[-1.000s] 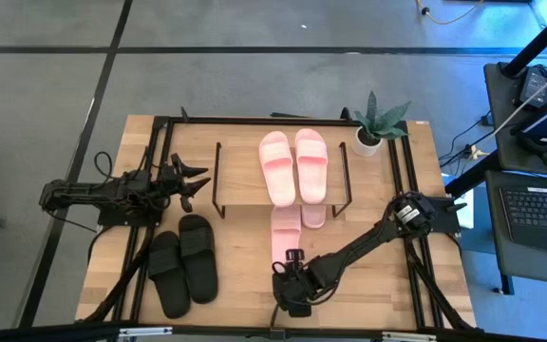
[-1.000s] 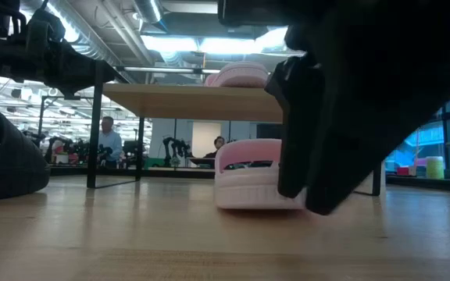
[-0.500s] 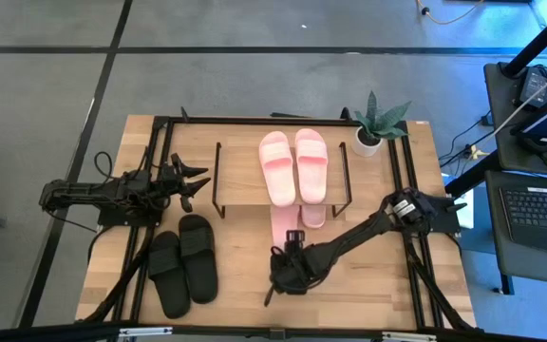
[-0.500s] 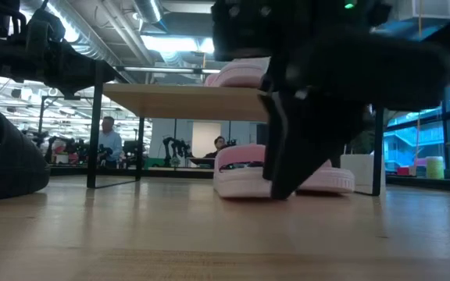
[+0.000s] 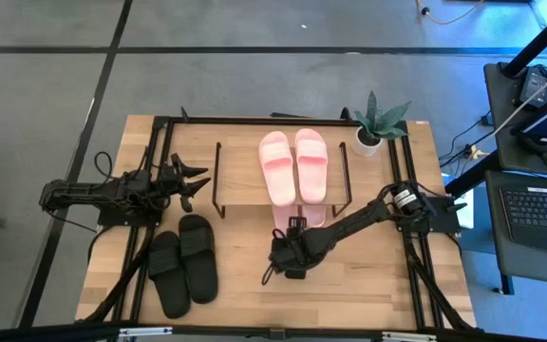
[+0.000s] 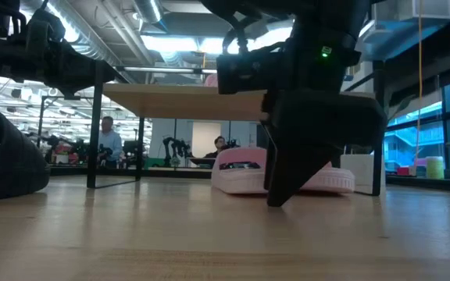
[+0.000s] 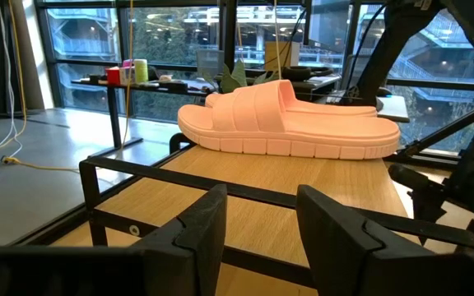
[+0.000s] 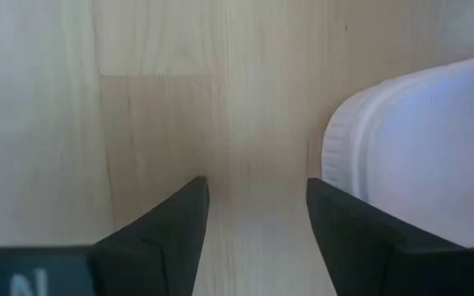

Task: Pick and place slides into the shelf
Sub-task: Move the pink slipper under the shelf

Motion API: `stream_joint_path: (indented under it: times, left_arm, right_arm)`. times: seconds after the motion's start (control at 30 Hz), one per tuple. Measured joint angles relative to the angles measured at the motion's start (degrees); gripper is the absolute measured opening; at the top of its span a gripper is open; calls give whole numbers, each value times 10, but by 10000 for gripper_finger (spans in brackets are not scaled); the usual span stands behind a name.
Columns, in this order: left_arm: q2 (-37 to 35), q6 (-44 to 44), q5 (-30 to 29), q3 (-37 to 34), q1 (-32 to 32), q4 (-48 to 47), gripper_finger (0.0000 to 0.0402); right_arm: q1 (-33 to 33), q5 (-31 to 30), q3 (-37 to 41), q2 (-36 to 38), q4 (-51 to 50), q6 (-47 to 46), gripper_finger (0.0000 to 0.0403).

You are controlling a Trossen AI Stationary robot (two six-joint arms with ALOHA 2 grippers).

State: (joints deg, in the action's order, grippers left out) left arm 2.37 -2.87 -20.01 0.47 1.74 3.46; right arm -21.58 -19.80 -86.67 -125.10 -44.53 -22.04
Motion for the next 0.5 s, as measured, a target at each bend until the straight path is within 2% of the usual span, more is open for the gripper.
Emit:
stream_joint_path:
  times: [0.5]
  left_arm:
    - [0,0,0,0,0,0,141]
  right_arm:
    - [7,-28,2,19,2,29,210]
